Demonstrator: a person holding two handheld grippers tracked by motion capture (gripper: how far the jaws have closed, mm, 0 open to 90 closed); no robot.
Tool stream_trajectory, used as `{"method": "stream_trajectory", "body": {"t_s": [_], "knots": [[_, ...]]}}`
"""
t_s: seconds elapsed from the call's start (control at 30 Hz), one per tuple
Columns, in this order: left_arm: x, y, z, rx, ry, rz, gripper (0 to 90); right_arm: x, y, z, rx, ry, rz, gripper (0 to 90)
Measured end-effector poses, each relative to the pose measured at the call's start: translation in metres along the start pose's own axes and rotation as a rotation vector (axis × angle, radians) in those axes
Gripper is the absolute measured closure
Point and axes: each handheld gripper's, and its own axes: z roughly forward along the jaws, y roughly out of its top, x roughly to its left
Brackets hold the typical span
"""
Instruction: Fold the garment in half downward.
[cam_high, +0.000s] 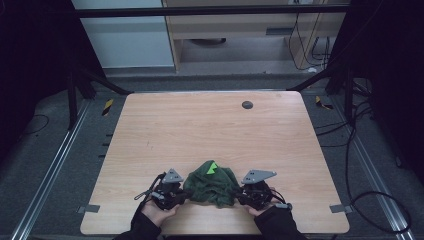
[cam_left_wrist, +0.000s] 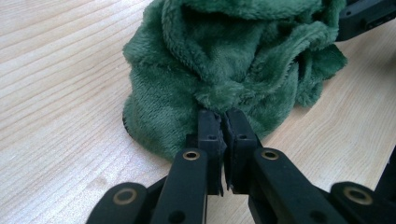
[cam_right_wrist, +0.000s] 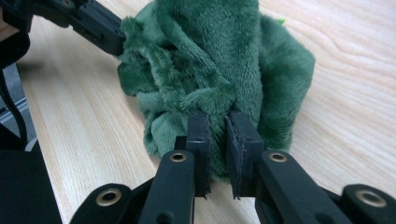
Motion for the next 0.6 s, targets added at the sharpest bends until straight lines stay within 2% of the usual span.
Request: {"method": "stream_trajectory", "body": {"t_s": [0.2,0.33,0.43,0.6], "knots": [[-0.001,-0.001,0.002,0.007,0.001,0.002,86.3,0.000,-0.002,0.003,0.012,-0.004,0.002,79.7],[-0.001,-0.001,0.000,-0.018,0.015,-0.008,81.2,0.000,-0.001,0.002,0.011,-0.001,0.008,77.3],[-0.002,0.000,-0.003,-0.039,0.024,-0.014,76.1,-0.001,0.002,-0.003,-0.012,-0.003,0.017,73.7],[-0.002,-0.001,-0.014,-0.072,0.037,-0.028,72.7,-0.003,0.004,-0.010,-0.036,-0.007,0.027,71.1]]}}
